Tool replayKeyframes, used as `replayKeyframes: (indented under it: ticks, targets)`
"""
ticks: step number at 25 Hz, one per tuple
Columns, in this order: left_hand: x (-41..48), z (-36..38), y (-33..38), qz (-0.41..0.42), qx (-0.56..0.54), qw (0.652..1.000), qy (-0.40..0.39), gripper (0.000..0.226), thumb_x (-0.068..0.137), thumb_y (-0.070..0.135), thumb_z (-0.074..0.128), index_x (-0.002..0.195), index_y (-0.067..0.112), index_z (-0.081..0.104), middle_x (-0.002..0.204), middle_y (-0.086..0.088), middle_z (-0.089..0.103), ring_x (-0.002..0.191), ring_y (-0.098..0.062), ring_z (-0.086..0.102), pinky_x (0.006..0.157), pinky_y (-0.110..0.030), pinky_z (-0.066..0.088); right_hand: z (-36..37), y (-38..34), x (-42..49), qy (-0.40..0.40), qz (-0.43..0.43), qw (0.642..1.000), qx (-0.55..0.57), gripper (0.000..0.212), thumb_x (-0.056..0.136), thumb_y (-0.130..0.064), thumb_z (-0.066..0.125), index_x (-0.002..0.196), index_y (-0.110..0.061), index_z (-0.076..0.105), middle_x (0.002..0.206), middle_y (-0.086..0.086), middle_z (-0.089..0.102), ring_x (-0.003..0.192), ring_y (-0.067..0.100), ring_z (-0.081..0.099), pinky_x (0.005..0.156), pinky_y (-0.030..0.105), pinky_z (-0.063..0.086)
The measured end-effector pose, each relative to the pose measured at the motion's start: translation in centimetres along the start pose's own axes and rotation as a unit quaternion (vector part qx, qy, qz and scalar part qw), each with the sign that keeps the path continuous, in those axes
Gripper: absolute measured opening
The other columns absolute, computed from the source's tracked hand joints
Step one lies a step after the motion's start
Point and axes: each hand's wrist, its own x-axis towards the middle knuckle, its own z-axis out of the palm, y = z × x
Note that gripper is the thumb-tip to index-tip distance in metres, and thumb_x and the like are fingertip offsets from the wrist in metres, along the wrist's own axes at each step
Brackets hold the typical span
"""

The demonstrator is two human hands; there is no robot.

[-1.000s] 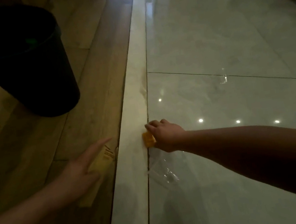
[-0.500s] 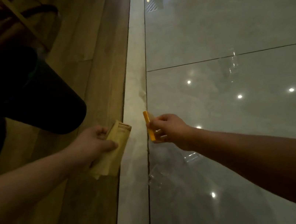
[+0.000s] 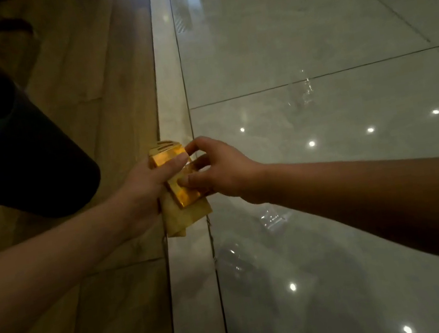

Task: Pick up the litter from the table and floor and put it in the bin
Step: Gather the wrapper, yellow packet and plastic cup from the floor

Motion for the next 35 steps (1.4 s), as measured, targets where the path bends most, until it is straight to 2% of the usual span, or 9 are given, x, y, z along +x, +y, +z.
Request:
replayKeyframes:
  ticks: [2,4,8,15,19,23,27,29,35]
  targets:
    - [0.7,-1.4,-1.3,0.015,0.059,0.998,0.028,0.038,0.082,0.021,0.072,0.119,0.016,0.062,0.116,-0.016,0.071,0.098,-0.028,0.072,0.085,-0.050,0.059,-0.1,0.8,-0.5,-0.042,0.023,0.999,-0.023,0.043,0.086,-0.010,0.068,0.125,-0.018,0.051,0.123,0.010,0.060,0.106,0.027,0.066,0.087,0.046,0.059]
    - [1.2,-3.0,-2.4,-0.004,0.163,0.986,0.017,0.034,0.078,0.021,0.076,0.109,0.019,0.063,0.105,-0.012,0.075,0.094,-0.027,0.074,0.087,-0.052,0.057,-2.2,2.0,-1.1,-0.038,0.025,0.984,-0.174,0.045,0.086,-0.014,0.069,0.128,-0.019,0.054,0.129,0.003,0.060,0.111,0.020,0.063,0.093,0.040,0.056]
    - [1.2,-5.0,-4.6,-0.049,0.300,0.952,-0.044,0.024,0.082,0.018,0.074,0.102,0.023,0.062,0.095,-0.007,0.077,0.084,-0.024,0.076,0.083,-0.049,0.059,-7.2,6.0,-3.7,-0.003,0.060,0.849,-0.526,0.058,0.082,-0.028,0.073,0.135,-0.023,0.050,0.137,-0.002,0.057,0.123,0.020,0.055,0.098,0.032,0.047]
    - [0.8,-6.0,-8.0,-0.141,0.268,0.948,-0.097,0.052,0.078,0.006,0.074,0.122,0.023,0.052,0.104,-0.017,0.074,0.088,-0.033,0.076,0.081,-0.055,0.059,0.2,9.6,-4.9,-0.098,-0.055,0.790,-0.603,0.087,0.071,-0.080,0.051,0.136,-0.021,0.046,0.128,-0.001,0.058,0.118,0.020,0.050,0.094,0.039,0.050]
    - [0.4,-6.4,-8.4,-0.154,0.202,0.966,-0.053,0.056,0.080,-0.007,0.066,0.126,0.019,0.048,0.106,-0.022,0.069,0.084,-0.035,0.076,0.071,-0.051,0.060,3.5,10.8,-2.8,-0.106,-0.151,0.680,-0.710,0.079,0.069,-0.077,0.055,0.116,-0.014,0.053,0.101,0.004,0.064,0.093,0.024,0.052,0.083,0.038,0.042]
    - [0.1,-5.5,-9.6,-0.158,0.212,0.963,-0.046,0.068,0.080,-0.010,0.064,0.136,0.024,0.044,0.105,-0.014,0.073,0.085,-0.031,0.076,0.062,-0.039,0.060,3.7,12.0,-2.7,-0.089,-0.106,0.734,-0.665,0.057,0.077,-0.053,0.063,0.117,-0.015,0.049,0.099,0.004,0.067,0.095,0.026,0.054,0.082,0.038,0.041]
    - [0.6,-4.6,-8.7,-0.154,0.187,0.969,-0.044,0.066,0.078,-0.007,0.070,0.133,0.021,0.047,0.105,-0.018,0.069,0.085,-0.032,0.072,0.071,-0.047,0.062,1.4,8.8,-3.5,-0.044,-0.022,0.904,-0.425,0.075,0.077,-0.042,0.074,0.139,-0.024,0.036,0.118,-0.001,0.064,0.106,0.017,0.060,0.087,0.032,0.054]
    - [0.7,-4.1,-7.3,-0.141,0.158,0.976,-0.057,0.067,0.072,0.010,0.081,0.129,0.022,0.048,0.109,-0.017,0.065,0.088,-0.033,0.070,0.070,-0.047,0.061,0.2,7.1,-4.1,-0.030,0.010,0.956,-0.292,0.077,0.077,-0.033,0.077,0.141,-0.025,0.034,0.122,-0.001,0.060,0.106,0.015,0.063,0.089,0.032,0.057]
    - [-0.2,-3.2,-4.8,-0.069,0.153,0.982,-0.086,0.109,0.033,0.062,0.084,0.130,0.033,0.043,0.113,-0.009,0.065,0.092,-0.027,0.071,0.067,-0.038,0.061,1.1,4.5,-4.7,0.033,-0.061,0.976,-0.205,0.067,0.076,-0.030,0.078,0.133,-0.027,0.042,0.115,-0.007,0.061,0.099,0.012,0.065,0.084,0.036,0.060]
